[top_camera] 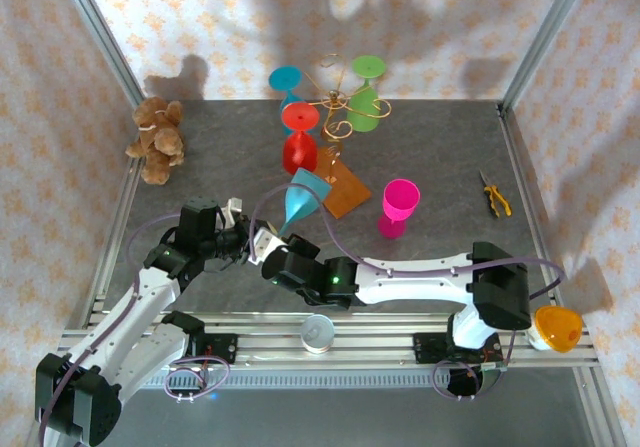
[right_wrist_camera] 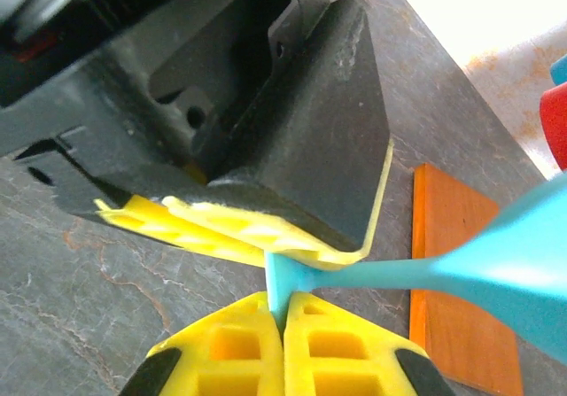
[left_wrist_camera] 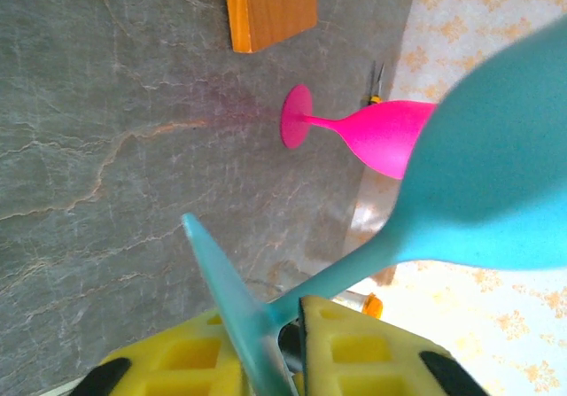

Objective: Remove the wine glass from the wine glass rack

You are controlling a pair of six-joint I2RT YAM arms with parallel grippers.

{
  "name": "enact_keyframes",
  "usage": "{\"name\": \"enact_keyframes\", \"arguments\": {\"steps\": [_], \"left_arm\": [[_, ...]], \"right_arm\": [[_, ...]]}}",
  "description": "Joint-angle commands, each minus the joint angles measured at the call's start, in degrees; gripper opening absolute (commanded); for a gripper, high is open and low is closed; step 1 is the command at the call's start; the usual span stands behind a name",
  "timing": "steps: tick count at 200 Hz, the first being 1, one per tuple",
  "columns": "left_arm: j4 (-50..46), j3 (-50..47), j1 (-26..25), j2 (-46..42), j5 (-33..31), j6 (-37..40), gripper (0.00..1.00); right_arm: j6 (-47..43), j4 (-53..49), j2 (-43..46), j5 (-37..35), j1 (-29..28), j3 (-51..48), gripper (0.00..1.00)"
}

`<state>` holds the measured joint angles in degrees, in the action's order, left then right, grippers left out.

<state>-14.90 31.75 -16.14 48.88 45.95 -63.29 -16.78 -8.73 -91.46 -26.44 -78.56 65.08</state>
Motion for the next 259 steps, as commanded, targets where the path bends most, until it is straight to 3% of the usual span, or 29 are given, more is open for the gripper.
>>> {"name": "enact_keyframes", "arguments": {"steps": [1, 50, 77, 96, 191, 259], "left_arm": [[0.8, -1.5, 0.3, 0.5, -2.4, 1.5, 0.11], [1.7, -1.7, 0.3, 0.5, -2.6, 1.5, 0.0], [3.0, -2.0, 0.2, 0.5, -2.9, 1.0, 0.0], [5.1, -2.4, 0.3, 0.3, -2.6, 0.6, 0.0], [12.2, -4.7, 0.2, 0.2, -3.9, 0.8, 0.0], [21.9, -8.5, 0.2, 0.5, -4.7, 1.1, 0.0]], "right_arm": [[0.4, 5.0, 5.8, 1.3, -1.0, 1.2, 0.0], [0.8, 4.8, 7.0, 2.0, -1.0, 1.5, 0.06], [1.0, 4.8, 7.7, 2.7, -1.0, 1.4, 0.09], [2.0, 3.8, 8.4, 3.2, -1.0, 1.6, 0.17], [16.8, -12.0, 16.1, 7.3, -0.9, 6.6, 0.26], [27.1, -28.4, 17.9, 14.2, 3.1, 20.1, 0.37]]}}
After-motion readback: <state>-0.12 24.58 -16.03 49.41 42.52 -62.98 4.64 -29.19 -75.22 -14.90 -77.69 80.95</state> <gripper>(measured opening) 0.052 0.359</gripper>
